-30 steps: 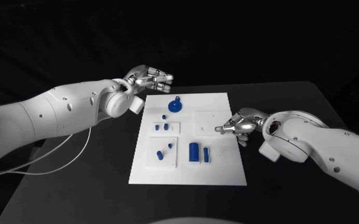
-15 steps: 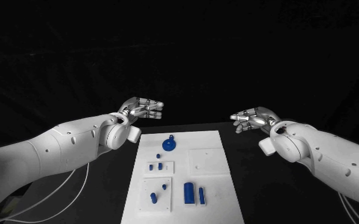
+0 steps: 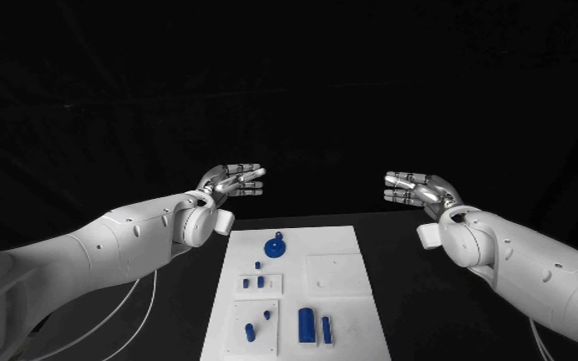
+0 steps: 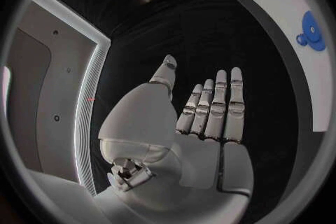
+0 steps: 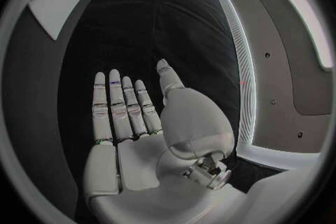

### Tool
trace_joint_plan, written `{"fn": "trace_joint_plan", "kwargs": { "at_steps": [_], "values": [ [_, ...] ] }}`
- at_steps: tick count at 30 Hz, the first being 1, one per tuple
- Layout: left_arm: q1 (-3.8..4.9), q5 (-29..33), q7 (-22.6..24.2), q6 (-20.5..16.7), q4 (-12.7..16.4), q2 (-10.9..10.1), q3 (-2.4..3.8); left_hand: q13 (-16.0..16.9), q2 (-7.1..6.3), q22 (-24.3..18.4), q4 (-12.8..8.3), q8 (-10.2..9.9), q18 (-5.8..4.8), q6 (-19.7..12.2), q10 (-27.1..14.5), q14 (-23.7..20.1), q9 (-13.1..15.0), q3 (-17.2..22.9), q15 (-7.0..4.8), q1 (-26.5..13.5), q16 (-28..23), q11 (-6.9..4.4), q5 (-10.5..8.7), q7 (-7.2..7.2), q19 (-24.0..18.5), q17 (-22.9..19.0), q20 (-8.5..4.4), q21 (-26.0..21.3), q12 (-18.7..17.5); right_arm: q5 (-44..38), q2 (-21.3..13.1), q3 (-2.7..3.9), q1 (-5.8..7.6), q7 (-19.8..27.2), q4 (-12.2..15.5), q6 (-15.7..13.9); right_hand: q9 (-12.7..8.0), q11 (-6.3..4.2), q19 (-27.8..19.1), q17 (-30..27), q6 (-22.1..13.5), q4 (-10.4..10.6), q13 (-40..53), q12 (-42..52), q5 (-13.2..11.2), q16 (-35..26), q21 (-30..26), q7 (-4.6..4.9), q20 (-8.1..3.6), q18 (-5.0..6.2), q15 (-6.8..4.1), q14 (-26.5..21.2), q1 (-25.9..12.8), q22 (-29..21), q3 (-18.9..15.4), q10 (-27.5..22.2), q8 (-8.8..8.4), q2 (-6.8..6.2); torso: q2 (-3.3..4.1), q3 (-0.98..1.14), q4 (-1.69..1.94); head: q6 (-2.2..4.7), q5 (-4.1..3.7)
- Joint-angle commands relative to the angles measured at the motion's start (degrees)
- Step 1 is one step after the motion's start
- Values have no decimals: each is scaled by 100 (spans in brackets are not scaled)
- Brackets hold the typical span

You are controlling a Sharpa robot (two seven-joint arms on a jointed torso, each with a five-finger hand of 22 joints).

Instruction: Assemble the parts on the task board

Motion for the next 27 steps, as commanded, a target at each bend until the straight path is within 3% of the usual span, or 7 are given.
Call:
{"fn": "trace_joint_plan", "kwargs": {
  "at_steps": [1, 2, 5, 6, 7, 15, 27],
  "values": [
    [-1, -8, -4, -11, 17, -6, 2, -299, 78, -387, 49, -310, -338, -4096, -4727, -5558, -292, 76, -782, -2294, -369, -729, -292, -656, -5434, -347, -913, -394, -320, -6, -5, -6, 3, -11, 16, -12, -315, -658, -4859, -343, -4713, 975, -312, -338, -1298, -363, -397, -606, -1640, -1426, -660, -1828, -2171, -376, 573, -5144, -337, -607, 0, -6, 6, -2, -12],
    [-9, -7, 1, -33, 41, -12, 7, -299, 78, -387, 49, -310, -338, -4096, -4727, -5558, -292, 76, -782, -2458, -369, -729, -292, -656, -5434, -347, -913, -394, -320, 8, -13, -15, 2, -2, 39, -32, -315, -658, -4859, -343, -4713, 975, -312, -338, -1298, -363, -397, -606, -1640, -1426, -660, -5889, -2325, -376, 573, -5144, -337, -607, -5, -13, 17, -12, -24],
    [-64, -2, 38, -196, 207, -52, 41, -299, 78, -387, 49, -310, -338, -4096, -4727, -5558, -292, 76, -782, -3088, -369, -729, -292, -656, -5434, -347, -913, -394, -320, 108, -65, -81, 0, 61, 207, -176, -315, -658, -4859, -343, -4713, 975, -312, -338, -1298, -363, -397, -606, -1640, -1426, -660, -5889, -2925, -376, 573, -5144, -337, -607, -40, -63, 99, -84, -108],
    [-90, 1, 56, -273, 286, -71, 56, -299, 78, -387, 49, -310, -338, -4096, -4727, -5558, -292, 76, -782, -3256, -369, -729, -292, -656, -5434, -347, -913, -394, -320, 154, -89, -112, -2, 90, 284, -242, -315, -658, -4859, -343, -4713, 975, -312, -338, -1298, -363, -397, -606, -1640, -1426, -660, -5889, -7016, -376, 573, -5144, -337, -607, -56, -86, 137, -117, -146],
    [-118, 3, 75, -357, 371, -92, 74, -299, 78, -387, 49, -310, -338, -4096, -4727, -5558, -292, 76, -782, -7364, -369, -729, -292, -656, -5434, -347, -913, -394, -320, 204, -116, -146, -3, 122, 370, -316, -315, -658, -4859, -343, -4713, 975, -312, -338, -1298, -363, -397, -606, -1640, -1426, -660, -5889, -7016, -376, 573, -5144, -337, -607, -73, -111, 179, -153, -189],
    [-512, 41, 338, -1517, 1560, -379, 314, -299, 78, -387, 49, -310, -338, -4096, -4727, -5558, -292, 76, -782, -7364, -369, -729, -292, -656, -5434, -347, -913, -394, -320, 907, -486, -616, -21, 567, 1558, -1336, -315, -658, -4859, -343, -4713, 975, -312, -338, -1298, -363, -397, -606, -1640, -1426, -660, -5889, -7016, -376, 573, -5144, -337, -607, -220, -323, 527, -458, -545],
    [-1115, 98, 741, -3297, 3381, -818, 683, -299, 78, -387, 49, -310, -338, -4096, -4727, -5558, -292, 76, -782, -7364, -369, -729, -292, -656, -5434, -347, -913, -394, -320, 2138, -1135, -1439, -52, 1346, 3638, -3121, -315, -658, -4859, -343, -4713, 975, -312, -338, -1298, -363, -397, -606, -1640, -1426, -660, -5889, -7016, -376, 573, -5144, -337, -607, -235, -345, 563, -490, -582]
  ]
}}
